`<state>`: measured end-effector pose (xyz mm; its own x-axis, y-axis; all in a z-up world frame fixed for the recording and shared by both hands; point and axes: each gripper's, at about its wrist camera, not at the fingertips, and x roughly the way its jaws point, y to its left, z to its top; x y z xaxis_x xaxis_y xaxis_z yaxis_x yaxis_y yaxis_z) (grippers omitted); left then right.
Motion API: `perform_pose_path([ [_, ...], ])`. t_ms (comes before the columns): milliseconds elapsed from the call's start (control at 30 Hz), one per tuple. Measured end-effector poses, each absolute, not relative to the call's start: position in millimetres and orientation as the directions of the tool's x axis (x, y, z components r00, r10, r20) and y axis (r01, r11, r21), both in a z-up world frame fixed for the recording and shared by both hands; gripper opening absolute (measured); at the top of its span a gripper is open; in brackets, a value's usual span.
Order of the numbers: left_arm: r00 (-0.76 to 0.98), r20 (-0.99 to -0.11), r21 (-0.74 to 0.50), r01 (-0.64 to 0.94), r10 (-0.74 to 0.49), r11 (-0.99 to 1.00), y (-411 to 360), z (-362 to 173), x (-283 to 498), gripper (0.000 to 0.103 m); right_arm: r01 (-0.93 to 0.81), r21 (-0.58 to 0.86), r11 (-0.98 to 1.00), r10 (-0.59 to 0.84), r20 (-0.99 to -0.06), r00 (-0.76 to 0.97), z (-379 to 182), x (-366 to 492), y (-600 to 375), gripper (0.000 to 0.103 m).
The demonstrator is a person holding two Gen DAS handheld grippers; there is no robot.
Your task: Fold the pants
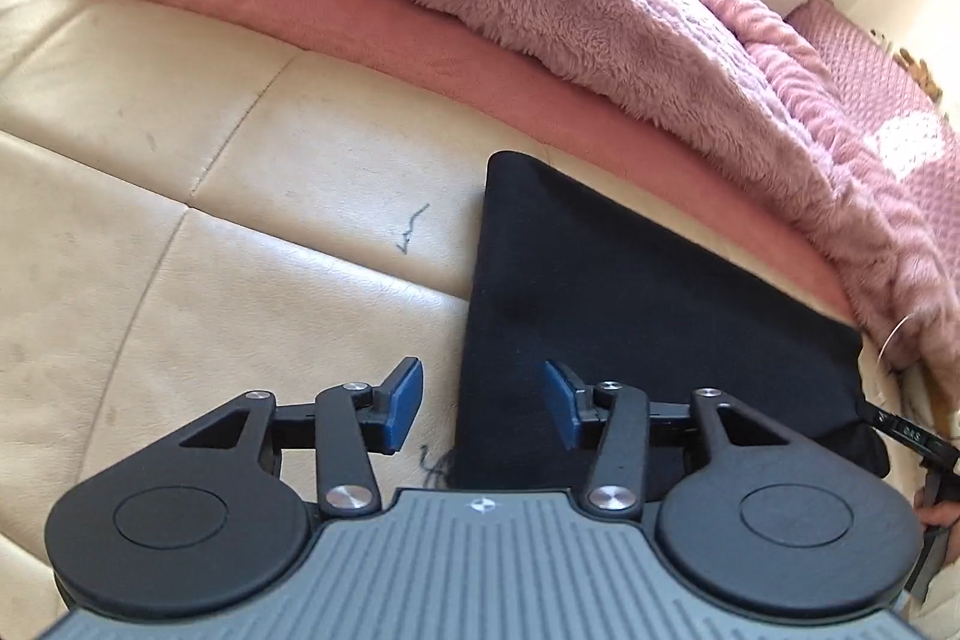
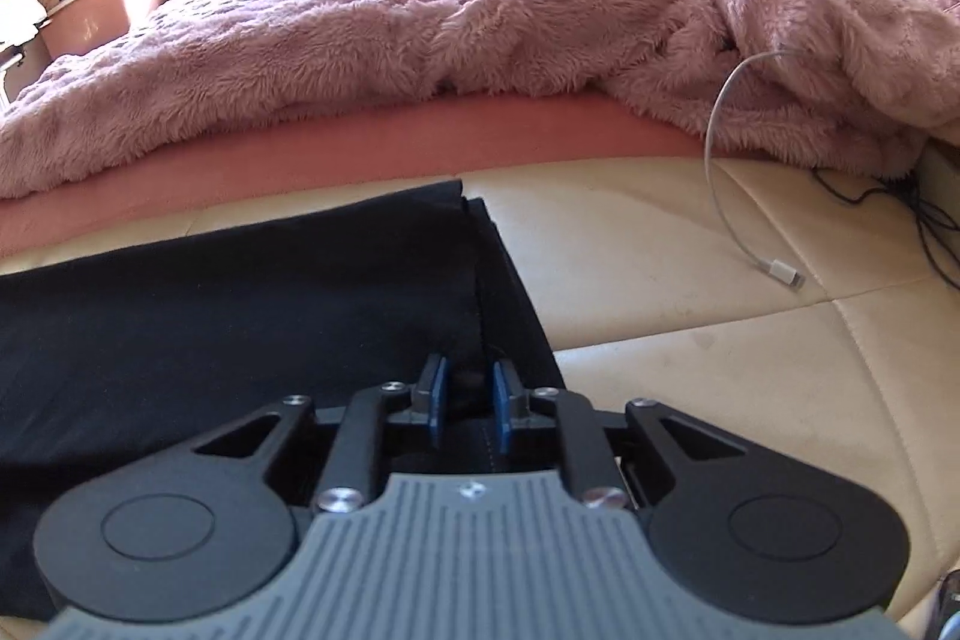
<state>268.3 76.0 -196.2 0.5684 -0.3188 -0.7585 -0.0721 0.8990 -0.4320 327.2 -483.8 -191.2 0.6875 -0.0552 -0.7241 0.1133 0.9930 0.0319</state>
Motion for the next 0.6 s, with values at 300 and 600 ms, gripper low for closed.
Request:
perform_pose_path([
  [300, 0.569, -0.742, -0.474, -0.071, -0.355, 0.878, 70, -214, 315, 0.058, -0.011, 0.151, 0.988, 0.100, -0.598, 0.795, -168, 297, -402, 0.012],
  [600, 0.590, -0.731, -0.431, -0.010, -0.343, 0.902, 59, -219, 321, 0.062, -0.070, 0.201, 0.977, 0.180, -0.603, 0.777, -214, 298, -340, 0.007],
])
